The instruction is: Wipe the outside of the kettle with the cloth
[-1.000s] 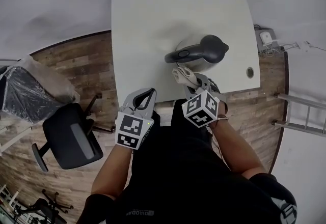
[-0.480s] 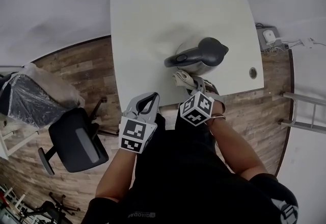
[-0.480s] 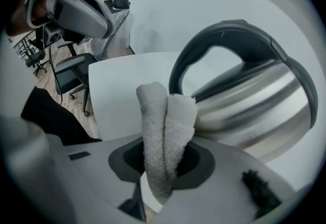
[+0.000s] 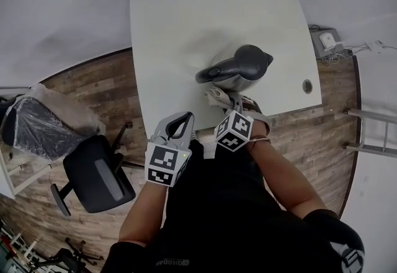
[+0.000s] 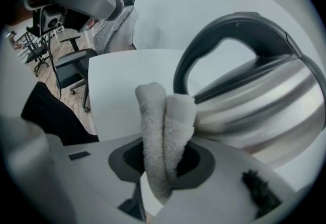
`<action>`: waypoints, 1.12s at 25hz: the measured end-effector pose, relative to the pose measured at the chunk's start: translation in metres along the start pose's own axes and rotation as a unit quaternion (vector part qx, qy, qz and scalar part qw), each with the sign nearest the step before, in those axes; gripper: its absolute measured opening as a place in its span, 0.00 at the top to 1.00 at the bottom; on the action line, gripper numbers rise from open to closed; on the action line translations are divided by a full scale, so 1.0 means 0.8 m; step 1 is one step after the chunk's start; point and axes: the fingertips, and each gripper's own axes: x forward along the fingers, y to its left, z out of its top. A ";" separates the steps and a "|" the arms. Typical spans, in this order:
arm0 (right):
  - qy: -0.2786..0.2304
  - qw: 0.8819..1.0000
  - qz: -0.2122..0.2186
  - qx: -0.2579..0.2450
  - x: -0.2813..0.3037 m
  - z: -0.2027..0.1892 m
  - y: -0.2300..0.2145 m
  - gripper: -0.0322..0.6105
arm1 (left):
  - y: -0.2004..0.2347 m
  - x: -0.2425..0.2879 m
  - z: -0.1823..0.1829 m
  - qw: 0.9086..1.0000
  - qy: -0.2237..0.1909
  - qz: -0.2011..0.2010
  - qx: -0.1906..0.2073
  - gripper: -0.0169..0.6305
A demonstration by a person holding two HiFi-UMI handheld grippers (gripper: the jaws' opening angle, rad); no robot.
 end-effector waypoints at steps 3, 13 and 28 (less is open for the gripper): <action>-0.005 1.000 -0.002 -0.004 -0.001 -0.001 0.000 0.80 | -0.001 0.002 0.002 1.000 -0.001 0.000 -0.002 0.97; -0.156 0.961 0.091 0.210 -0.089 0.026 -0.013 0.80 | -0.025 0.007 0.026 1.000 -0.015 -0.025 0.009 0.97; -0.383 0.735 0.128 0.544 -0.241 -0.015 -0.140 0.80 | -0.050 0.004 0.086 0.995 -0.050 -0.045 0.074 0.97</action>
